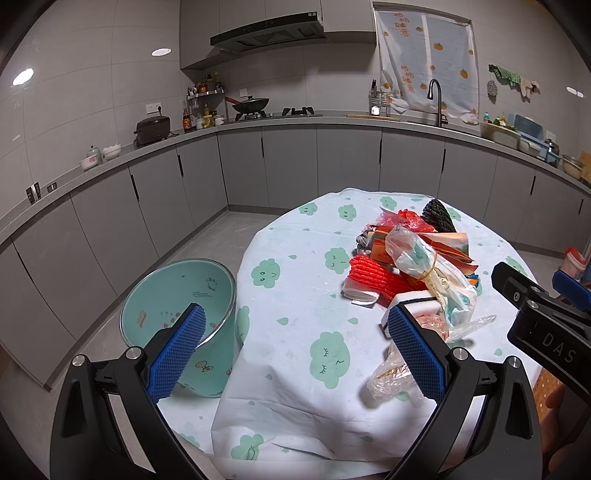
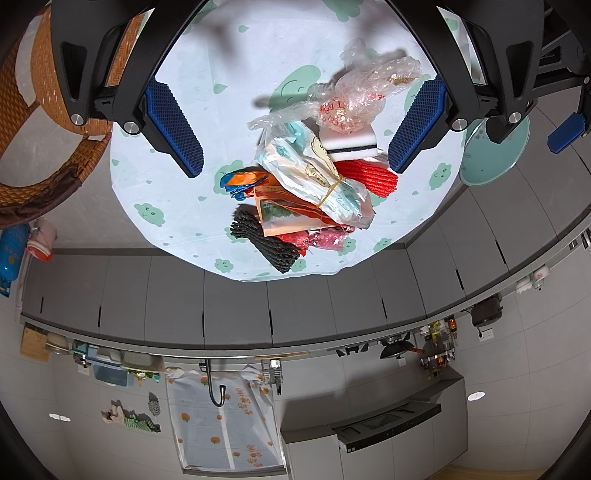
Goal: Collect trash
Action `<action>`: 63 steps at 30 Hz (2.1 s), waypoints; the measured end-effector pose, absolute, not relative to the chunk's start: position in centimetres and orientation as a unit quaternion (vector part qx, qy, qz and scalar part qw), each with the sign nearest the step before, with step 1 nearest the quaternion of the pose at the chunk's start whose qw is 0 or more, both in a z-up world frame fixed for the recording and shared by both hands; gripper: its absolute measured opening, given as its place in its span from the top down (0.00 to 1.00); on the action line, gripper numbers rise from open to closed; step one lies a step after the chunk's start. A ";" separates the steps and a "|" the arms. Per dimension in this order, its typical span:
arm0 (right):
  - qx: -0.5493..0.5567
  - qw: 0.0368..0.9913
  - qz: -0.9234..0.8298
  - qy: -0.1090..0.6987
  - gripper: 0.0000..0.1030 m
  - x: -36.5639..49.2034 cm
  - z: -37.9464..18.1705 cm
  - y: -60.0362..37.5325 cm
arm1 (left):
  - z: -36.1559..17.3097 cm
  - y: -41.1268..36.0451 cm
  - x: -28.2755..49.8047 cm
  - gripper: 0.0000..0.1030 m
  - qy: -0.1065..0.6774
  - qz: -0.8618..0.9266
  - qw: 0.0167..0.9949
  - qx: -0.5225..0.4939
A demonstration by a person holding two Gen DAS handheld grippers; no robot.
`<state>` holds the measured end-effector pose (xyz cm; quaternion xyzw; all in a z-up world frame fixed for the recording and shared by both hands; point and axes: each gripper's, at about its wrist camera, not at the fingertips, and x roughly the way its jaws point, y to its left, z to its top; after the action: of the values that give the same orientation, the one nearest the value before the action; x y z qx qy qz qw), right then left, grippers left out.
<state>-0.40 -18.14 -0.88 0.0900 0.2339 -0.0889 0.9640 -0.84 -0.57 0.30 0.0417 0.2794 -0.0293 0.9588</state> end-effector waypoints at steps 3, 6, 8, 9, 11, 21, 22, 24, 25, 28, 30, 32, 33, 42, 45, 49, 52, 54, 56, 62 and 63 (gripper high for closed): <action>0.090 0.964 -0.089 0.234 0.04 -0.4 -0.9 -18.1 | 0.3 -0.6 -0.8 0.05 0.279 -0.029 0.959 0.042; 0.091 0.964 -0.089 0.234 0.04 -0.4 -0.9 -18.2 | 0.3 -0.6 -0.8 0.05 0.280 -0.029 0.959 0.041; 0.090 0.964 -0.089 0.234 0.04 -0.4 -0.9 -18.2 | 0.3 -0.6 -0.8 0.05 0.279 -0.029 0.959 0.041; 0.090 0.964 -0.089 0.233 0.04 -0.5 -0.9 -18.2 | 0.3 -0.6 -0.9 0.05 0.279 -0.029 0.959 0.041; 0.090 0.964 -0.089 0.233 0.04 -0.5 -0.9 -18.2 | 0.3 -0.6 -0.9 0.05 0.279 -0.030 0.959 0.042; 0.091 0.963 -0.091 0.236 0.04 -0.1 -1.4 -18.2 | 0.4 -0.6 -1.1 0.05 0.281 -0.033 0.958 0.043; 0.092 0.963 -0.092 0.236 0.04 -0.2 -1.3 -18.4 | 0.4 -0.7 -1.0 0.05 0.282 -0.034 0.958 0.043; 0.092 0.962 -0.092 0.238 0.04 -0.2 -1.3 -18.6 | 0.3 -0.7 -1.0 0.05 0.284 -0.035 0.957 0.043; 0.092 0.962 -0.092 0.239 0.04 -0.2 -1.4 -18.7 | 0.2 -0.7 -0.9 0.05 0.285 -0.036 0.957 0.043; 0.093 0.962 -0.093 0.240 0.04 -0.1 -1.4 -18.6 | 0.1 -0.7 -0.8 0.05 0.286 -0.038 0.957 0.043; 0.094 0.962 -0.093 0.240 0.04 -0.2 -1.4 -18.6 | 0.0 -0.7 -0.8 0.05 0.286 -0.038 0.957 0.043; 0.094 0.962 -0.093 0.239 0.04 -0.1 -1.4 -18.6 | 0.0 -0.8 -0.8 0.05 0.287 -0.040 0.956 0.042; 0.093 0.962 -0.093 0.239 0.04 -0.2 -1.4 -18.6 | -0.1 -0.8 -0.8 0.05 0.287 -0.043 0.956 0.042; 0.103 0.961 -0.124 0.225 0.04 0.0 -1.0 -20.8 | -0.8 -1.4 -0.4 0.05 0.302 -0.075 0.949 0.047; 0.115 0.958 -0.142 0.222 0.04 0.2 -1.0 -22.6 | -1.5 -1.6 0.2 0.05 0.321 -0.094 0.942 0.042; 0.130 0.953 -0.154 0.226 0.04 0.6 -1.4 -24.0 | -2.9 -3.3 1.2 0.05 0.343 -0.128 0.929 0.053; 0.128 0.952 -0.157 0.230 0.05 1.0 -1.9 -24.5 | -4.2 -4.8 1.8 0.06 0.365 -0.151 0.917 0.061; 0.126 0.952 -0.157 0.232 0.05 1.2 -2.1 -24.7 | -4.9 -5.7 2.0 0.06 0.374 -0.162 0.911 0.066; 0.128 0.951 -0.157 0.235 0.06 1.4 -2.5 -25.0 | -5.9 -6.8 2.6 0.09 0.383 -0.169 0.904 0.080; 0.137 0.946 -0.150 0.253 0.16 2.3 -3.5 -25.7 | -7.9 -8.4 3.8 0.33 0.406 -0.188 0.889 0.095; 0.139 0.946 -0.147 0.255 0.18 2.4 -3.7 -25.7 | -8.1 -8.4 3.9 0.42 0.410 -0.193 0.887 0.092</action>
<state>2.40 -25.72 -3.70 0.1389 0.2548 -0.1466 0.9457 3.91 -8.43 -8.09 0.0922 0.4098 -0.1934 0.8867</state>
